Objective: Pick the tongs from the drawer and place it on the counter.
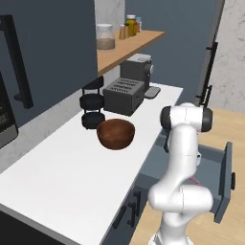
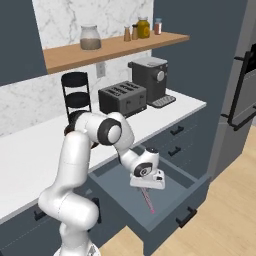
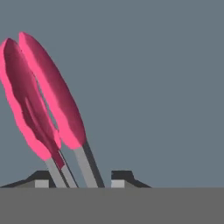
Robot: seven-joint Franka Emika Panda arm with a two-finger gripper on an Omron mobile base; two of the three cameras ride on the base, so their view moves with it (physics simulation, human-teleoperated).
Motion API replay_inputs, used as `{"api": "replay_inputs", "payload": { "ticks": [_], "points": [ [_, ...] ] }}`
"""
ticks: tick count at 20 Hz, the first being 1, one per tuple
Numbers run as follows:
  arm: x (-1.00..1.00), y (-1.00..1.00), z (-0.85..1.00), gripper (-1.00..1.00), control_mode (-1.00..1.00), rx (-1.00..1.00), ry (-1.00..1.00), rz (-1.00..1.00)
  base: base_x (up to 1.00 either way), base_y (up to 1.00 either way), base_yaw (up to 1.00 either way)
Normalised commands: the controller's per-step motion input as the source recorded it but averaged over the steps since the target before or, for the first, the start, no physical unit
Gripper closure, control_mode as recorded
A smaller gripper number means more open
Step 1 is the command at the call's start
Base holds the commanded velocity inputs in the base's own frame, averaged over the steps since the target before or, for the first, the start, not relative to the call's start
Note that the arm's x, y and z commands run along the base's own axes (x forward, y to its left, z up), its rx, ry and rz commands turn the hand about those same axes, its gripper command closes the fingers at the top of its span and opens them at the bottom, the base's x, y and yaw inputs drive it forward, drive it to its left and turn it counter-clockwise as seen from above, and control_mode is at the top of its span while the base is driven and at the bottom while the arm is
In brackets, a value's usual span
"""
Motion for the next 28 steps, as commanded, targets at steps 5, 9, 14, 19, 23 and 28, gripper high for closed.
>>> {"api": "replay_inputs", "payload": {
  "ticks": [5, 9, 14, 19, 23, 28],
  "points": [
    [-0.69, -0.01, 0.52, 1.00, -1.00, 0.00, -0.07, 0.01, 0.00, 0.00, 0.00],
    [-0.61, 0.19, 1.00, 1.00, -1.00, 0.05, -0.11, 0.03, 0.00, 0.00, 0.00],
    [-0.06, 0.85, 1.00, 1.00, -1.00, 0.11, -0.07, 0.11, 0.00, 0.00, 0.00],
    [0.18, 0.64, 1.00, 1.00, -1.00, 0.20, -0.03, 0.15, 0.00, 0.00, 0.00],
    [0.13, 0.14, 1.00, 1.00, -1.00, 0.19, -0.01, 0.13, 0.00, 0.00, 0.00],
    [0.01, 0.16, 1.00, 1.00, -1.00, 0.04, 0.00, 0.07, 0.00, 0.00, 0.00]
  ]
}}
